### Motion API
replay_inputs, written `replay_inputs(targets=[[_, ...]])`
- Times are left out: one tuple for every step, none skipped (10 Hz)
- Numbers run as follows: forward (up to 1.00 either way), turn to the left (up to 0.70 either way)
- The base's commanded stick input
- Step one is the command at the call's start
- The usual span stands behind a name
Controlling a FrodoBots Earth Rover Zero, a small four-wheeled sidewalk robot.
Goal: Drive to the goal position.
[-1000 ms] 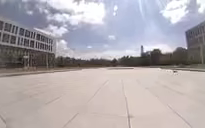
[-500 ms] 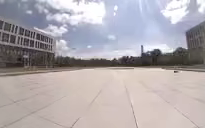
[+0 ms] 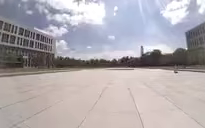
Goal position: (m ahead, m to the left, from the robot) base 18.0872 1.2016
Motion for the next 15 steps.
replay_inputs(targets=[[0.70, 0.00], [0.70, 0.00], [0.70, 0.00], [0.70, 0.00], [0.70, 0.00], [0.70, 0.00], [0.70, 0.00], [0.70, 0.00], [0.70, 0.00], [0.70, 0.00], [0.70, 0.00], [0.70, 0.00], [0.70, 0.00], [0.70, 0.00], [0.70, 0.00]])
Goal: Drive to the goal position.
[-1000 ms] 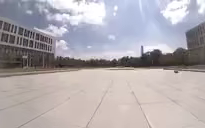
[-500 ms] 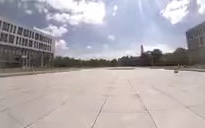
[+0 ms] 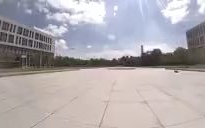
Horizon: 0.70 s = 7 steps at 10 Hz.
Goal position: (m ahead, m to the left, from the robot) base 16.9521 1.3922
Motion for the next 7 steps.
replay_inputs(targets=[[0.70, 0.00], [0.70, 0.00], [0.70, 0.00], [0.70, 0.00], [0.70, 0.00], [0.70, 0.00], [0.70, 0.00]])
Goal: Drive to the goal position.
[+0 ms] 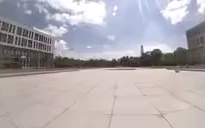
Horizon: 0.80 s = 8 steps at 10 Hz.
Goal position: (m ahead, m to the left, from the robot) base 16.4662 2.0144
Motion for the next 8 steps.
replay_inputs(targets=[[0.70, 0.00], [0.70, 0.00], [0.70, 0.00], [0.70, 0.00], [0.70, 0.00], [0.70, 0.00], [0.70, 0.00], [0.70, 0.00]])
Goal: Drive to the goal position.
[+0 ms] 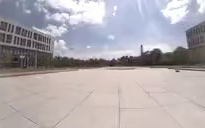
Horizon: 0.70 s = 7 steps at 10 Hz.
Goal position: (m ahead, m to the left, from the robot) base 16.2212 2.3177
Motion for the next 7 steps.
replay_inputs(targets=[[0.70, 0.00], [0.70, 0.00], [0.70, 0.00], [0.70, 0.00], [0.70, 0.00], [0.70, 0.00], [0.70, 0.00]])
